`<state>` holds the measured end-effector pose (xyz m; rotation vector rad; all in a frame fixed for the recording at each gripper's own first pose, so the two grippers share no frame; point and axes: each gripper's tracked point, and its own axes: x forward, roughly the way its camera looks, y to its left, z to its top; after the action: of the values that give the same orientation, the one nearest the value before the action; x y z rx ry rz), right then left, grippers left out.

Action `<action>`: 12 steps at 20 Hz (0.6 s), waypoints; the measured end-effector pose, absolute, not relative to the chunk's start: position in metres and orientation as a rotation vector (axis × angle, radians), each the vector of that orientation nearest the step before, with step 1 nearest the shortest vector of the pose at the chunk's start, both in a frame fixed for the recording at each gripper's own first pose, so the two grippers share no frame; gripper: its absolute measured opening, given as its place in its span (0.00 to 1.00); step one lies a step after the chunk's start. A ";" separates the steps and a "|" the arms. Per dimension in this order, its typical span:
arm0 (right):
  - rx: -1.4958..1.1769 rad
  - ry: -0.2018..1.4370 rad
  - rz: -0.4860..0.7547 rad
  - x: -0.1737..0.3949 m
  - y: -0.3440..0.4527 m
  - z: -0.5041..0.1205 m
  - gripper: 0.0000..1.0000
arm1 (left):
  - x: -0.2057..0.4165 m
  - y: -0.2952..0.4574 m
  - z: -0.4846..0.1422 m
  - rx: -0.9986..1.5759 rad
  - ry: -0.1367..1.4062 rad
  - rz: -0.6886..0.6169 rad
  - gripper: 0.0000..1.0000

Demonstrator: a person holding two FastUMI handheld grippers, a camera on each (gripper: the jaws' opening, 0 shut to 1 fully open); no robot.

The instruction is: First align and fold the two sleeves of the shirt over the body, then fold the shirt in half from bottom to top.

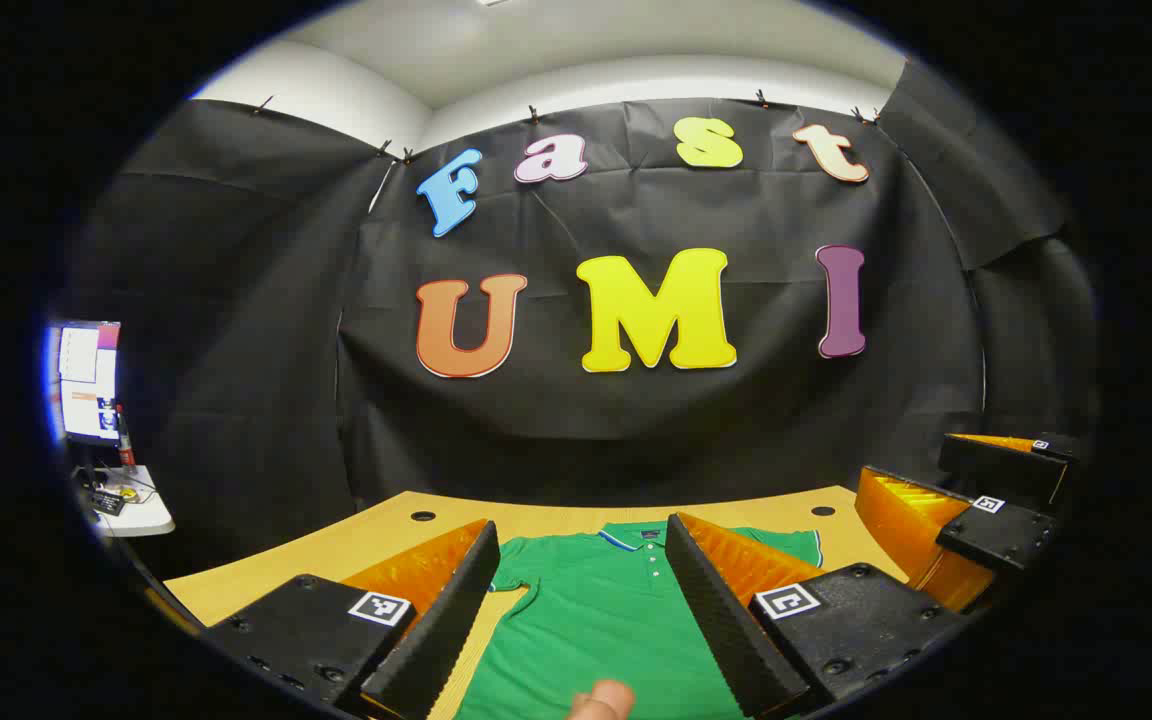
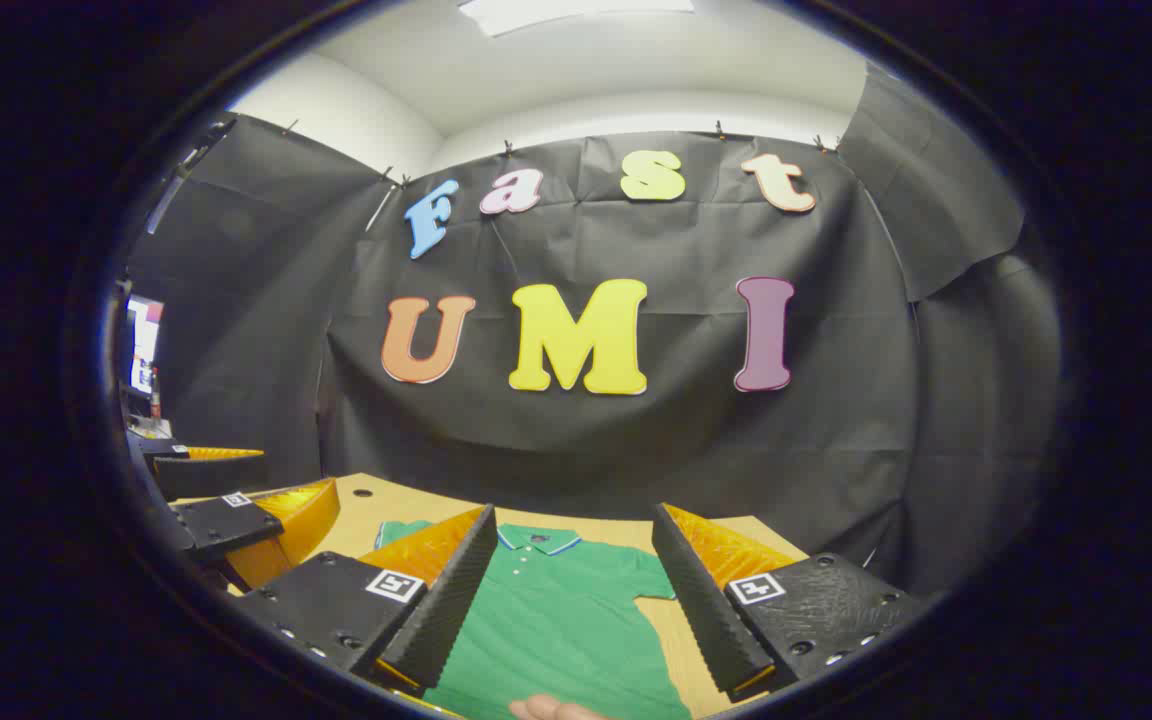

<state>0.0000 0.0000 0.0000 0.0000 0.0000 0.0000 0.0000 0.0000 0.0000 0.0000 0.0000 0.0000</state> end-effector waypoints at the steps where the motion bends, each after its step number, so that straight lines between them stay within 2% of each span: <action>1: -0.012 0.001 -0.008 0.001 -0.001 0.000 0.95 | 0.001 0.001 -0.002 -0.001 0.007 -0.002 1.00; 12: -0.022 0.006 -0.016 -0.019 -0.003 0.015 0.95 | 0.002 0.028 -0.011 -0.031 0.055 0.039 1.00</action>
<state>-0.0187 -0.0029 0.0151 -0.0221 0.0060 -0.0159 0.0023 0.0278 -0.0109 -0.0310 0.0548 0.0392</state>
